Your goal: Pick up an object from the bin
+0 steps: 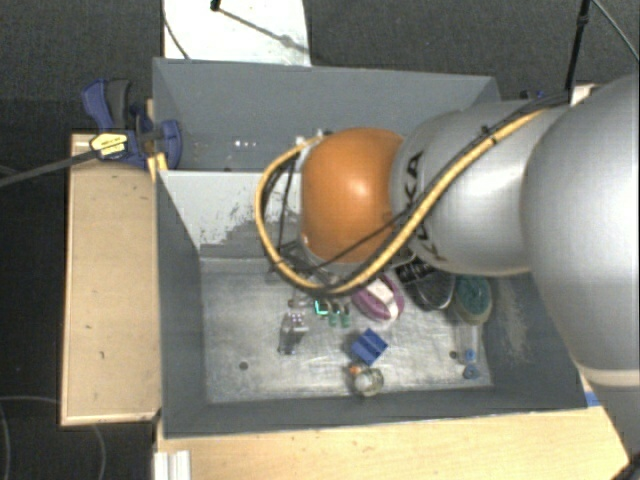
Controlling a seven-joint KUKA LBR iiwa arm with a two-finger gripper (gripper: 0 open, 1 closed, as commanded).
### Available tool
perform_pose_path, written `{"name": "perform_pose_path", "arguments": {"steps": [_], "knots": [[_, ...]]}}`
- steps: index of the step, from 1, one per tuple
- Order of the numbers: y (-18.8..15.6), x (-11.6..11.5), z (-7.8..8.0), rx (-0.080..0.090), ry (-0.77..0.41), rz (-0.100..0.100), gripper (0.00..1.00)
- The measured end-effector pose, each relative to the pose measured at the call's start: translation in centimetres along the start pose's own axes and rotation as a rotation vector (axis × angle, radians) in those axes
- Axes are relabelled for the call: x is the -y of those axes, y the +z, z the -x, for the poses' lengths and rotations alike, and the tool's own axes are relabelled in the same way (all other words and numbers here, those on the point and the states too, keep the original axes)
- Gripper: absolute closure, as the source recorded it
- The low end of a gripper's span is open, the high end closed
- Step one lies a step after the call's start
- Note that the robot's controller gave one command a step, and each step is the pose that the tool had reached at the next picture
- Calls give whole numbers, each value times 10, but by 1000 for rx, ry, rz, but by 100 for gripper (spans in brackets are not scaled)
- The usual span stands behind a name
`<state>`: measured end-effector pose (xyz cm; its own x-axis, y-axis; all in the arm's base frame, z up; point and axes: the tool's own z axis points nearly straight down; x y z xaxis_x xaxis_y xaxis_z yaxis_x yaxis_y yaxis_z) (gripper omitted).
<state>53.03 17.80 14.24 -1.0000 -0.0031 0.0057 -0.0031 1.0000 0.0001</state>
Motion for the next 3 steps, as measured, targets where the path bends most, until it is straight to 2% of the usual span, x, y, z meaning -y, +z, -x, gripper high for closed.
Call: {"name": "perform_pose_path", "arguments": {"steps": [1, 2, 3], "knots": [[31, 70, -3, 3, -143, -3, 0], [49, 123, -25, 27, -419, 3, 0], [64, 147, -15, 7, -710, 11, 0]]}}
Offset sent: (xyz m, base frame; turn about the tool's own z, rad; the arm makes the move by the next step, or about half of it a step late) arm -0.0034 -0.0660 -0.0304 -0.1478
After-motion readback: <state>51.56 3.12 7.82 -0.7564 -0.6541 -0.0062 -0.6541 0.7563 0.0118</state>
